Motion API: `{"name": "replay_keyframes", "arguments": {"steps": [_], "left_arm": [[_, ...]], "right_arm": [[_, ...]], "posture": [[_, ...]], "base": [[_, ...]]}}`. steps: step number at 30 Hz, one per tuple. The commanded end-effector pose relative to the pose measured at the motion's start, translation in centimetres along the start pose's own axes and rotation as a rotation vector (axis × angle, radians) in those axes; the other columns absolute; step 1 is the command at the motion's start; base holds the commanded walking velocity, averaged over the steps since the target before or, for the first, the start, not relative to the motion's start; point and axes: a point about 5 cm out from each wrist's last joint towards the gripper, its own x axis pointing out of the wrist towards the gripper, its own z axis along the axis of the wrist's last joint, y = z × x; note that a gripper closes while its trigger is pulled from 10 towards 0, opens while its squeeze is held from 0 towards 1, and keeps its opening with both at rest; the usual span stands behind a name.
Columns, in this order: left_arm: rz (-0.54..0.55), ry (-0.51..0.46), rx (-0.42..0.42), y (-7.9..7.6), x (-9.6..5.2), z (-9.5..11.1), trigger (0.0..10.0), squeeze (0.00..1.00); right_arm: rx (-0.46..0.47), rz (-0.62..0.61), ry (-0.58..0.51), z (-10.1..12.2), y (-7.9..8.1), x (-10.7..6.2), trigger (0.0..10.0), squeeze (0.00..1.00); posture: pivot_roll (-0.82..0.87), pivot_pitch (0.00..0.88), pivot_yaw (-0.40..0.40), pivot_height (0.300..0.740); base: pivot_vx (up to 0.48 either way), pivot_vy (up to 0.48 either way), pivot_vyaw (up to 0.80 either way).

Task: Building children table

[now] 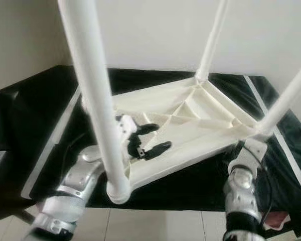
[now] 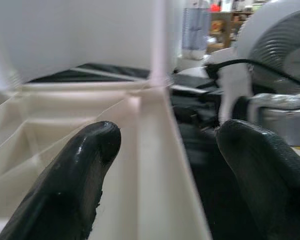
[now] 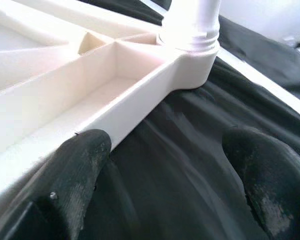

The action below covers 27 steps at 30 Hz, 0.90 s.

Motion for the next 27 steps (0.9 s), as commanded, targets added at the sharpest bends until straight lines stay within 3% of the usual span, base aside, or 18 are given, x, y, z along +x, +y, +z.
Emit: {"name": "replay_keyframes", "arguments": {"steps": [1,8,13,14,17,20,22,27], "left_arm": [[0.038,-0.01,0.0,-0.3,0.9,0.6,10.0,0.0],[0.052,-0.035,0.004,-0.7,1.5,1.6,10.0,0.0],[0.078,0.002,0.023,0.0,0.4,1.4,10.0,0.0],[0.084,0.051,0.043,0.7,-1.1,1.1,10.0,0.0],[0.085,0.063,0.047,0.8,-1.4,1.1,10.0,0.0],[-0.054,0.117,0.072,-0.6,-2.2,0.9,10.0,0.0],[-0.08,0.127,0.072,-1.0,-2.2,0.9,10.0,0.0],[-0.178,0.076,0.038,-4.0,0.0,1.7,10.0,0.0]], "right_arm": [[-0.024,0.066,-0.025,0.8,1.3,0.8,10.0,0.0],[-0.01,0.039,-0.039,1.3,1.5,1.6,10.0,0.0],[-0.011,0.038,-0.043,1.1,1.3,1.5,10.0,0.0],[0.003,0.034,-0.035,0.6,1.0,1.2,10.0,0.0],[0.007,0.034,-0.033,0.5,1.0,1.2,10.0,0.0],[-0.014,0.105,-0.02,-0.1,2.0,1.1,10.0,0.0],[-0.022,0.121,-0.017,-0.2,2.2,1.1,10.0,0.0],[-0.031,0.307,0.026,-0.4,4.6,1.0,10.0,0.0]], "posture": [[0.01,0.0,-0.022,0.74],[0.02,0.0,-0.026,0.74],[0.03,0.0,-0.033,0.74],[0.02,0.0,-0.03,0.74],[0.02,0.0,-0.03,0.74],[0.01,0.0,-0.011,0.74],[0.01,0.0,-0.011,0.74],[0.02,0.0,-0.01,0.74]], "base": [[0.0,0.0,0.0],[0.0,0.0,0.0],[0.0,0.0,0.0],[0.0,0.0,0.0],[0.0,0.0,0.0],[0.0,0.0,0.0],[0.0,0.0,0.0],[0.0,0.0,0.0]]}}
